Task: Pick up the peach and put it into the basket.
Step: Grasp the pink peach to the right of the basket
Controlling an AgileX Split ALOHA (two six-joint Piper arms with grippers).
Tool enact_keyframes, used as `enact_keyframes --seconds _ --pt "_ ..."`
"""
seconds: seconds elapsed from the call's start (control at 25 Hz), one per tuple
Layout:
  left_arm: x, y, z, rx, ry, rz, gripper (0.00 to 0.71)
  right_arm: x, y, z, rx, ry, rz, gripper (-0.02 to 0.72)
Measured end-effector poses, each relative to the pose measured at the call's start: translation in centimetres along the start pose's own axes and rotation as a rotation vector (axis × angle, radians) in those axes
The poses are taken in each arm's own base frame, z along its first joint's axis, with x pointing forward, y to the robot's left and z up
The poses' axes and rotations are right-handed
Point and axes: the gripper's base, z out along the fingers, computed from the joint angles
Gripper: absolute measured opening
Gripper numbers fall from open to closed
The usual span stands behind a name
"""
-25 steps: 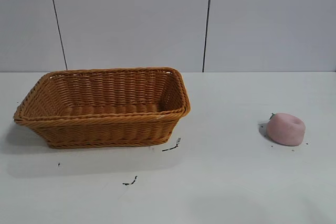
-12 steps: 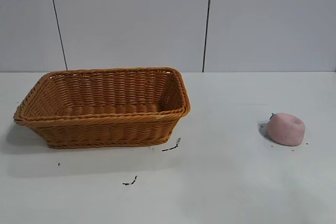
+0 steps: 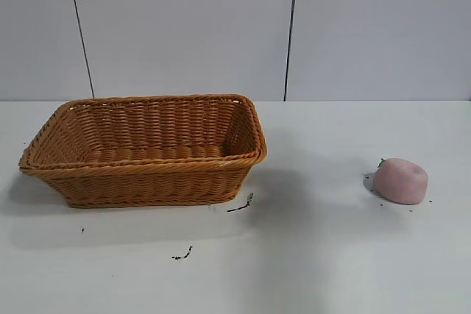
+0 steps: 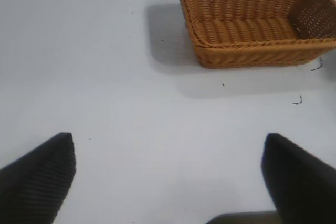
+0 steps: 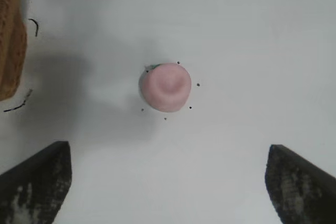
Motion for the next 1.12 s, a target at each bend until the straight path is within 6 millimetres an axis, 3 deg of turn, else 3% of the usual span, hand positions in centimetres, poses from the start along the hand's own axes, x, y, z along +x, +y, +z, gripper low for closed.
enact_keyframes --seconds 0.16,0.32,0.64,0.88,1.12 --pt "0.0 0.0 0.0 0.000 0.000 0.000 0.693 -3.0 -0.1 4.6 -0.016 0.151 -0.008 0.695" --pt "0.0 0.0 0.0 0.000 0.000 0.000 0.693 -4.4 0.3 9.0 -0.030 0.237 -0.038 0.695" --pt "0.0 0.0 0.0 0.000 0.000 0.000 0.693 -3.1 0.2 17.3 -0.030 0.318 -0.032 0.695" --pt "0.0 0.0 0.0 0.000 0.000 0.000 0.693 -2.1 0.0 20.8 -0.023 0.332 -0.027 0.695" --pt "0.0 0.0 0.0 0.000 0.000 0.000 0.693 -1.8 -0.1 22.2 -0.019 0.317 -0.025 0.695"
